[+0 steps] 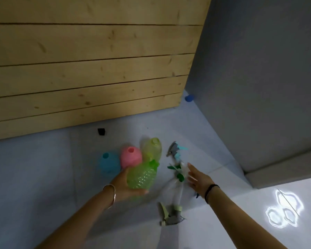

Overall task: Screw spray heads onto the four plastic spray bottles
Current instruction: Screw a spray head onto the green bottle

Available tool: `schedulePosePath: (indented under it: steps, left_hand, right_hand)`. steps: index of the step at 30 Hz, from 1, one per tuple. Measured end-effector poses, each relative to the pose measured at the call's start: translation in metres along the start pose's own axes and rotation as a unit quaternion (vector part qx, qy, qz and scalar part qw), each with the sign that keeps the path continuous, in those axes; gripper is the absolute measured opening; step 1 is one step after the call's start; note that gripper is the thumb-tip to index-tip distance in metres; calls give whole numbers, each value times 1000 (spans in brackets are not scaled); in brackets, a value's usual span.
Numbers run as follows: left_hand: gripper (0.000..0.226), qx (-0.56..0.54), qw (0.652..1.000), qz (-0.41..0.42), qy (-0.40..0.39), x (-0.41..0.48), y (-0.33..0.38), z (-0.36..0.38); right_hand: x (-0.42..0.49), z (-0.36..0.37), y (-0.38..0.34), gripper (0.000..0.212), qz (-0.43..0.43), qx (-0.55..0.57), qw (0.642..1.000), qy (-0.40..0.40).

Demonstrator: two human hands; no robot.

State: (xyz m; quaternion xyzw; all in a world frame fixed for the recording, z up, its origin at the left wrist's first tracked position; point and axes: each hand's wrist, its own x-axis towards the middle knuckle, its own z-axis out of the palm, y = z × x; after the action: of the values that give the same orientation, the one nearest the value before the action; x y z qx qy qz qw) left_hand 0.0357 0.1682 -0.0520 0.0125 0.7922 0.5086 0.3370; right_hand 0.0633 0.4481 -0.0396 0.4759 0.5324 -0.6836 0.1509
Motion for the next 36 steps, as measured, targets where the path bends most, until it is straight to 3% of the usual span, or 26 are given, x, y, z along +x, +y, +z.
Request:
schedulePosePath:
  steps: [2, 5, 12, 17, 21, 23, 25, 29, 33, 36]
  left_hand:
    - [102, -32, 999, 2, 3, 5, -7, 7]
    - [91, -65, 998, 3, 4, 13, -15, 13]
    - [98, -75, 997, -7, -18, 27, -23, 23]
    - [100, -49, 999, -6, -14, 28, -19, 21]
    - [102, -2, 1000, 0, -12, 18, -5, 14]
    - [106, 40, 999, 1, -6, 12, 6, 9]
    - [107, 76, 997, 2, 3, 4, 25, 4]
    - [106, 100, 993, 37, 40, -15, 75, -6]
    - [78, 84, 990, 92, 71, -46, 126, -12]
    - [74, 82, 984, 132, 88, -76, 157, -18]
  right_hand:
    - [16, -6, 20, 70, 27, -5, 999, 22]
    - [36, -2, 36, 77, 42, -64, 996, 44]
    - [58, 18, 37, 81, 39, -228, 963, 140]
    - [65, 22, 41, 72, 34, -183, 968, 167]
    - [57, 21, 46, 67, 53, -16, 993, 100]
    - [43, 16, 36, 36, 9, 10, 997, 73]
    - [21, 8, 19, 23, -55, 38, 995, 68]
    - [-37, -8, -24, 22, -159, 127, 978, 40]
    - [-102, -20, -70, 12, -249, 142, 958, -3]
    - [-149, -27, -100, 30, -297, 159, 941, -33]
